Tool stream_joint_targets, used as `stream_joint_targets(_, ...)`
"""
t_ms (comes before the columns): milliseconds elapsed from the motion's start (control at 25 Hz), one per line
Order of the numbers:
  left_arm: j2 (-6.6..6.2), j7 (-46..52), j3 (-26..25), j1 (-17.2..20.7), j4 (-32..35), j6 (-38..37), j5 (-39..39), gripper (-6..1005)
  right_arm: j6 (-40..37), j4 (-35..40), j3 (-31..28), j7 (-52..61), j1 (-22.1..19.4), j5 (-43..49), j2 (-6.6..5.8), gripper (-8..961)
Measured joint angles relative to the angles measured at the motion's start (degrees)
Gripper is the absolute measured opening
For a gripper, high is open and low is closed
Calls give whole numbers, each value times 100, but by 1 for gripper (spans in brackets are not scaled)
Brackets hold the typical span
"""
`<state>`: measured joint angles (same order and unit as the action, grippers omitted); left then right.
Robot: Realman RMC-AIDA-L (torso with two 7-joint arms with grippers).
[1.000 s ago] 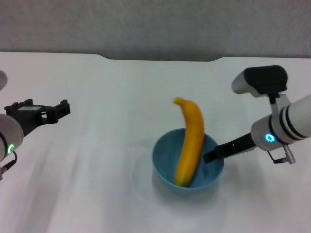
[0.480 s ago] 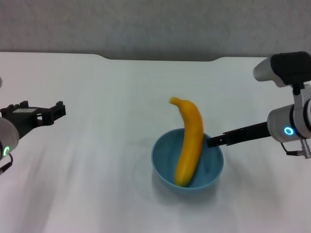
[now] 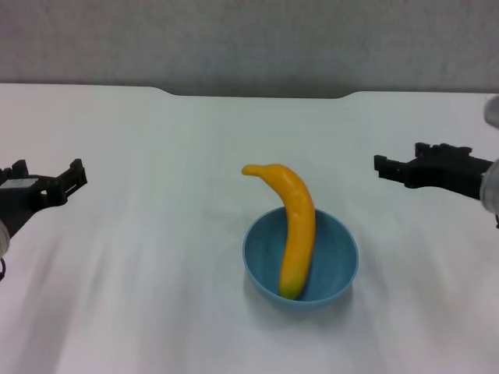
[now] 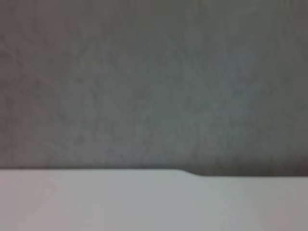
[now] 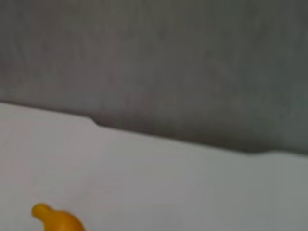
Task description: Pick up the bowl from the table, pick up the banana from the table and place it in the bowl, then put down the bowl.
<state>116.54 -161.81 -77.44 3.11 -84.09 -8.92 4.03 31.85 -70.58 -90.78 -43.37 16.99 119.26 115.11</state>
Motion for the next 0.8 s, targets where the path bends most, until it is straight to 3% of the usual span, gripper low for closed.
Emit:
stream_joint_targets(240, 0, -92, 160, 96, 994, 1893, -53, 897, -1136, 251, 671, -1277, -214, -972, 1, 819)
stream_joint_targets(440, 0, -95, 205, 23, 1963, 3457, -56, 897, -2868, 612, 1733, -1897, -322, -1332, 3, 818)
stream_joint_targets(520, 0, -96, 207, -68, 2291, 3802, -47, 897, -3586, 834, 2150, -1913, -287, -1340, 3, 818)
stream_joint_targets(800, 30, -38, 259, -740, 3658, 4674, 15, 897, -4967, 1838, 3332, -1371, 188, -1312, -7, 819)
